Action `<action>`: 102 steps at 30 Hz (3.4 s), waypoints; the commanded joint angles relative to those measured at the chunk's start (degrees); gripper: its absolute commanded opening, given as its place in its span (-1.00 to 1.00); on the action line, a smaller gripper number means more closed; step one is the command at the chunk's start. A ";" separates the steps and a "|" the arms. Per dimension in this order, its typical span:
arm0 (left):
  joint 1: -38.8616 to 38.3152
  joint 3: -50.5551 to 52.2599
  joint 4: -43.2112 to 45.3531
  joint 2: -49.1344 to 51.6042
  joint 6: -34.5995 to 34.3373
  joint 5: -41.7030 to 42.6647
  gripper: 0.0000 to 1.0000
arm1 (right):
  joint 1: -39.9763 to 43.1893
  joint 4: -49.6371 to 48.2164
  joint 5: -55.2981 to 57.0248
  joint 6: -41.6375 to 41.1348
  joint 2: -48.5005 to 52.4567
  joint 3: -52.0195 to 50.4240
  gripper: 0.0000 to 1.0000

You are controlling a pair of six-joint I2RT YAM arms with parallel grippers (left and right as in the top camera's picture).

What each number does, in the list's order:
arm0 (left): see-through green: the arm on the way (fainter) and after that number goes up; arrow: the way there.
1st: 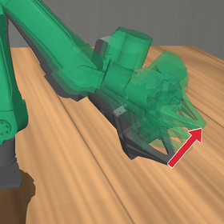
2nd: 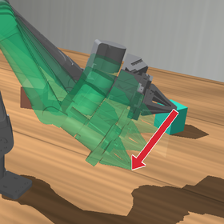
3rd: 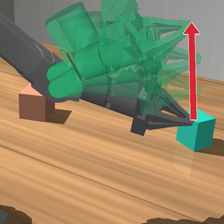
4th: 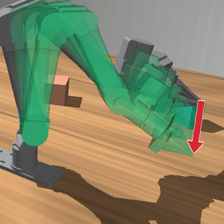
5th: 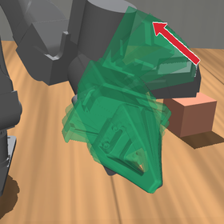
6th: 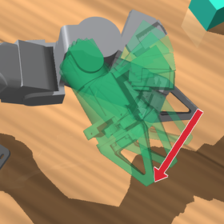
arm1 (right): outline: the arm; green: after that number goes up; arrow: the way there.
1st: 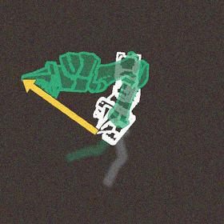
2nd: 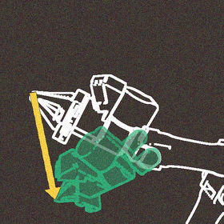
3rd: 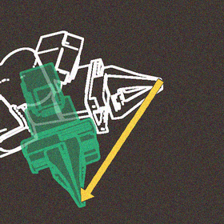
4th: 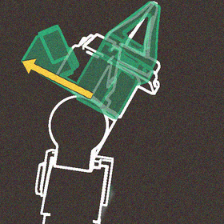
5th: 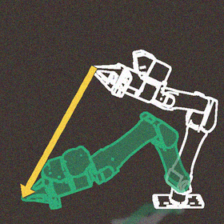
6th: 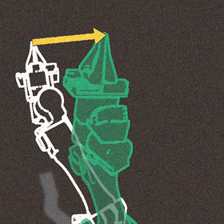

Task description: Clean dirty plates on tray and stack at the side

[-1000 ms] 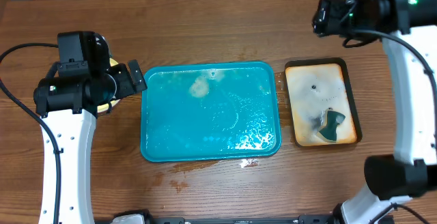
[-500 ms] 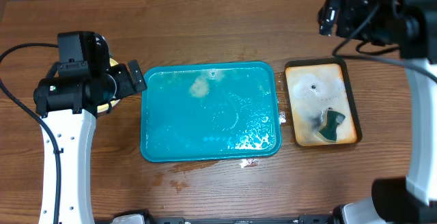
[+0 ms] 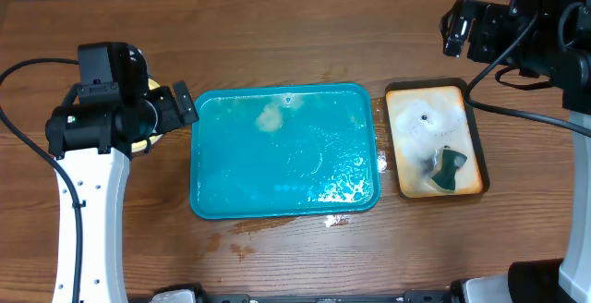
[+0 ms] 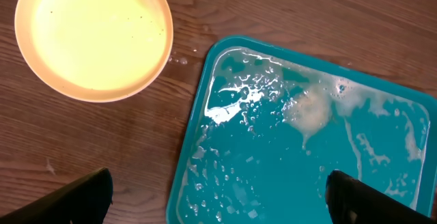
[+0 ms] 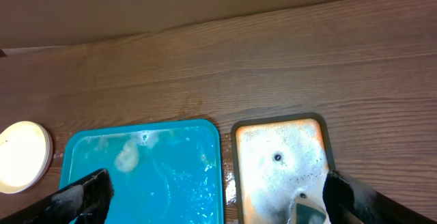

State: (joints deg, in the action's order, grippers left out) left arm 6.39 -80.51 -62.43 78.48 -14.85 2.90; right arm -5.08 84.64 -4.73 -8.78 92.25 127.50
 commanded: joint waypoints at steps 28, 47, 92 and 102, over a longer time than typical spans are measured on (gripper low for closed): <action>-0.04 -0.76 -0.15 -1.25 -0.55 -0.57 0.99 | -0.09 -0.31 -2.78 -0.20 -0.20 0.87 1.00; -0.04 -0.76 -0.15 -1.25 -0.55 -0.57 1.00 | -0.09 -2.32 -8.85 -0.11 -0.20 0.87 1.00; -0.04 -0.76 -0.15 -1.25 -0.55 -0.57 1.00 | -0.02 -28.81 9.64 -0.17 -63.56 -44.41 1.00; -0.04 -0.76 -0.15 -1.25 -0.55 -0.57 1.00 | -0.02 -46.93 1.38 -0.20 -78.44 -77.20 1.00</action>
State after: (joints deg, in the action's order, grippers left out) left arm 6.39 -80.51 -62.61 78.46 -14.85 2.72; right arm -5.06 41.15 0.60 -8.97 17.28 57.08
